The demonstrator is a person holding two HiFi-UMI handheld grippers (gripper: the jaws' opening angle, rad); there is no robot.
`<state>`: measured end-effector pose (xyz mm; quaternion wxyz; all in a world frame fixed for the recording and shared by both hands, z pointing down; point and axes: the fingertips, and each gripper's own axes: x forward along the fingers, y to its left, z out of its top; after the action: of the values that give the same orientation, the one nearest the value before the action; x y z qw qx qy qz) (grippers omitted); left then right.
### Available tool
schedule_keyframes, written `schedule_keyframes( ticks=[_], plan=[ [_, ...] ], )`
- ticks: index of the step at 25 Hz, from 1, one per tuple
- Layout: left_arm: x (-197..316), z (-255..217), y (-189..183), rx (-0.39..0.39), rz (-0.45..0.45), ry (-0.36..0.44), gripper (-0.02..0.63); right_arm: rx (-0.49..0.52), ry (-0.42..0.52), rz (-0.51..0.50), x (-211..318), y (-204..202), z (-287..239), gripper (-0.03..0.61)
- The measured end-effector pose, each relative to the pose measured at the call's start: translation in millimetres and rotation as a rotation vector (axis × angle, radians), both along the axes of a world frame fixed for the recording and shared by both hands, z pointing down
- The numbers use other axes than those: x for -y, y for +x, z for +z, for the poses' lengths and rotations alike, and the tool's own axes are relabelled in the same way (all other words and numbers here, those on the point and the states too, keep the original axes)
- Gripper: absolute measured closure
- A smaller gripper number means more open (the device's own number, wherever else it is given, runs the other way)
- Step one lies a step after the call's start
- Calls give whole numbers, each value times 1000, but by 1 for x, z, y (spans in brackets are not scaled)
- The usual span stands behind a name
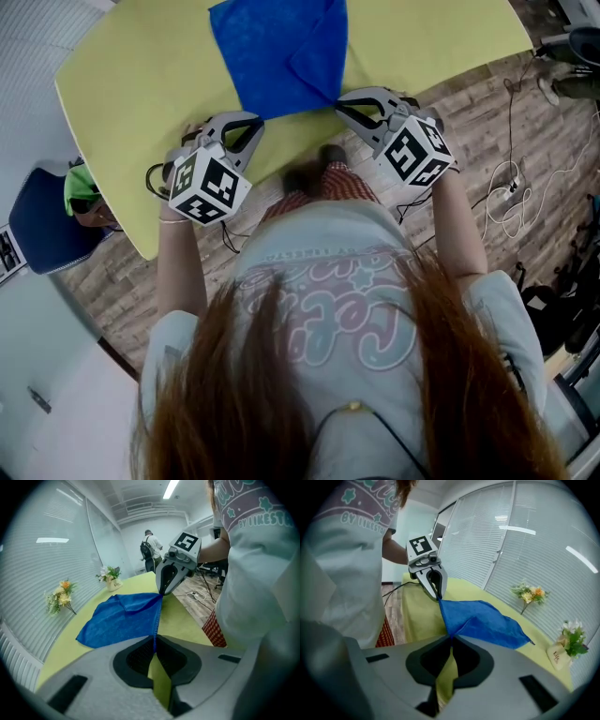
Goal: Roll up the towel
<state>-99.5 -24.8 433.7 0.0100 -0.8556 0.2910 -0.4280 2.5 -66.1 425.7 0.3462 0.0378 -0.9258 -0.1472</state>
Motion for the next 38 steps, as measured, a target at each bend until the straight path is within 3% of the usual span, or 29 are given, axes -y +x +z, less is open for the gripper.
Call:
schedule_keyframes(
  ticks=[3, 7, 15, 20, 24, 27, 33, 34, 36, 38],
  plan=[
    [7, -3, -3, -9, -13, 0, 589, 36, -110, 36, 6, -1, 1, 557],
    [20, -5, -8, 16, -23, 14, 589, 50, -189, 38, 12, -4, 1, 555],
    [33, -7, -14, 19, -37, 7, 589, -15, -391, -37, 12, -5, 2, 554],
    [34, -7, -11, 13, -34, -4, 589, -100, -485, -101, 10, -2, 5, 554],
    [40, -9, -14, 13, -60, 4, 589, -44, -530, -85, 23, -6, -1, 554],
    [41, -13, -15, 11, -71, 13, 589, -12, -503, -85, 27, -8, -10, 552],
    [34, -14, -11, 3, -57, 9, 589, -68, -301, -205, 2, -2, -3, 541],
    [34, -12, -10, 4, -56, 6, 589, -73, -253, -208, 1, 0, 0, 522],
    [33, -9, -10, 6, -55, 0, 589, -53, -168, -192, 1, 1, -1, 416],
    [31, -8, -11, 1, -57, -1, 589, 3, -87, -140, 5, -3, -7, 403]
  ],
)
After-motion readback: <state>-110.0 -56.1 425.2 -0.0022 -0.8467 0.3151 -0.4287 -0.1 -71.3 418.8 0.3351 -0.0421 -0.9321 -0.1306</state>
